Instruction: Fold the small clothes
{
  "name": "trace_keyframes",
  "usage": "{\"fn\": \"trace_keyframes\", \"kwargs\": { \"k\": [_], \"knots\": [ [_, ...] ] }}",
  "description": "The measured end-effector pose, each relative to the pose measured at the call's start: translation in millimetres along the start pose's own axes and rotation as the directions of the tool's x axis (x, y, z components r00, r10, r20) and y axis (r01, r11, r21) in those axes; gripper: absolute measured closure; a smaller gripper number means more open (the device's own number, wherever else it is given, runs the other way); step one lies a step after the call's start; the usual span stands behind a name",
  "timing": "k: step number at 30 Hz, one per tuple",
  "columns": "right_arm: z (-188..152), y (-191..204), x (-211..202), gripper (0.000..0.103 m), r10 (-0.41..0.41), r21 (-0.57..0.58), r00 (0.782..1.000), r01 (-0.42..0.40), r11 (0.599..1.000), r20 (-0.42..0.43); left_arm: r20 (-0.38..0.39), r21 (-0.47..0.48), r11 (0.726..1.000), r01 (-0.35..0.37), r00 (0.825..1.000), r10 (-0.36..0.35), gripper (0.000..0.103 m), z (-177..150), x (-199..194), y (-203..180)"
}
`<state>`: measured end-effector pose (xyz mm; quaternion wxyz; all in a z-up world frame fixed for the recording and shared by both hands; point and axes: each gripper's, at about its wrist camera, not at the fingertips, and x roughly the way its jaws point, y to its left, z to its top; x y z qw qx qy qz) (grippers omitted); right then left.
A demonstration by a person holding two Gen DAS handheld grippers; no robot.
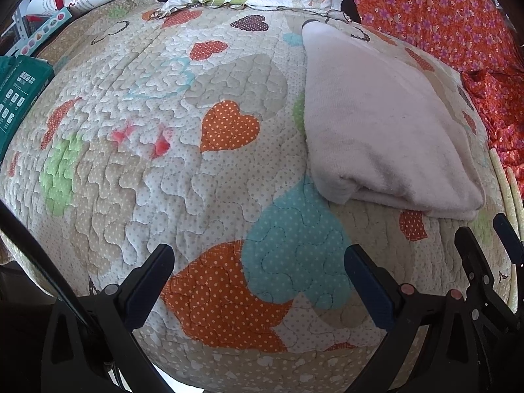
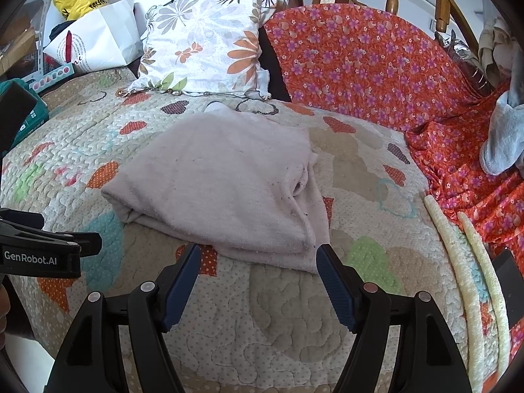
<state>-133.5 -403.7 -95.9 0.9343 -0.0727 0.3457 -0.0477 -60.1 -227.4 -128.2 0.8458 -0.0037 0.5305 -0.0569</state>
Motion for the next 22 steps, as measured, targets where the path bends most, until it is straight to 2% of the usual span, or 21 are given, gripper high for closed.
{"fn": "trace_keyframes", "kwargs": {
  "k": [22],
  "knots": [
    [-1.6, -9.1, -0.9, 0.026, -0.029, 0.03, 1.0, 0.028, 0.999, 0.01, 0.035, 0.008, 1.0, 0.013, 0.999, -0.013, 0.0, 9.4, -3.4, -4.3]
  ]
}}
